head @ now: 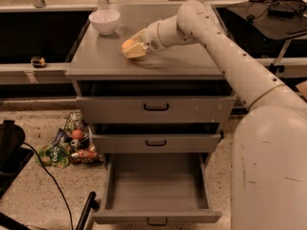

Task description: Pick orange from bottom drawer and place on counter

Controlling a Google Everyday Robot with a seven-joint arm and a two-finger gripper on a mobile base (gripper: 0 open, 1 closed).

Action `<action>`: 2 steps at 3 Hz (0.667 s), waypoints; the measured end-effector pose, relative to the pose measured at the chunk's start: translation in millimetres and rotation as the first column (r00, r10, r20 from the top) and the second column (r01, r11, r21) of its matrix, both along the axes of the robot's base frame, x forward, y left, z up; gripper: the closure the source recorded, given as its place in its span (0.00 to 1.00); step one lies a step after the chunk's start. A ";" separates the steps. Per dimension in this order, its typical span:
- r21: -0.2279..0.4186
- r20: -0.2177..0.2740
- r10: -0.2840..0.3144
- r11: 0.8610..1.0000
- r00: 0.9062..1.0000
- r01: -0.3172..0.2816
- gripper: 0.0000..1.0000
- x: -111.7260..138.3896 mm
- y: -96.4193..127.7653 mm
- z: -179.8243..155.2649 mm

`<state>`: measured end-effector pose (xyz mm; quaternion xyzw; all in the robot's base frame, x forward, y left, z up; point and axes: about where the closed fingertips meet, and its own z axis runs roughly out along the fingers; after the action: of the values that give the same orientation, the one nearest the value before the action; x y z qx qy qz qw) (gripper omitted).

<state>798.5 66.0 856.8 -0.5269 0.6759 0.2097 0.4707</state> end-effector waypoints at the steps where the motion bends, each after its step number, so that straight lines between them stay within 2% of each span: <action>1: 0.003 -0.017 -0.014 1.000 1.000 0.014 0.59 3.9 -1.3 -4.9; 2: 0.003 -0.017 -0.014 1.000 1.000 0.015 0.35 4.1 -1.4 -5.1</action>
Offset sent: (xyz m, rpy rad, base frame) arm 0.0048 -0.0118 -0.0016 0.0126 -0.0016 -0.0367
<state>802.6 64.6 851.8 -0.5195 0.6833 0.2118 0.4673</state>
